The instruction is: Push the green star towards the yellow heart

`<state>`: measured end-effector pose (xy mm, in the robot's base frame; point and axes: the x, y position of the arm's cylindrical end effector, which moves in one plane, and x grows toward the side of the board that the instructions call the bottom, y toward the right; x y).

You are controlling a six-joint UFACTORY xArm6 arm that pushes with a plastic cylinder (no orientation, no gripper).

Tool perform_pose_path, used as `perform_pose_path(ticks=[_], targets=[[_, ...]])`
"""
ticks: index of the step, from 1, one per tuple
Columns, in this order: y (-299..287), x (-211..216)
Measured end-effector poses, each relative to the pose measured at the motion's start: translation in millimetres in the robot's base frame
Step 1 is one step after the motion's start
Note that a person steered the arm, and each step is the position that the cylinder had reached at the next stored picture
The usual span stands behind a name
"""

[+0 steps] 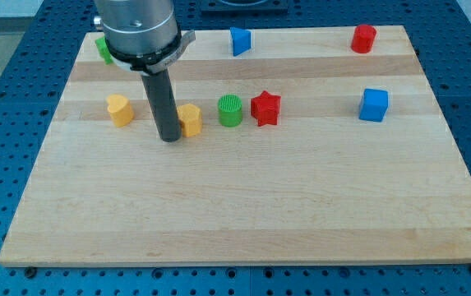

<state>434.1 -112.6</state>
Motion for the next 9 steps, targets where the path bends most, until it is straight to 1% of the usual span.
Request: perform_pose_path(ticks=[1,4,5,6,7,9], targets=[[0.0,-8.9],[-0.2,-14.1],[-29.5,10.3],[-99.3,18.4],[-191.3,-7.0],[-192.2,-11.9]])
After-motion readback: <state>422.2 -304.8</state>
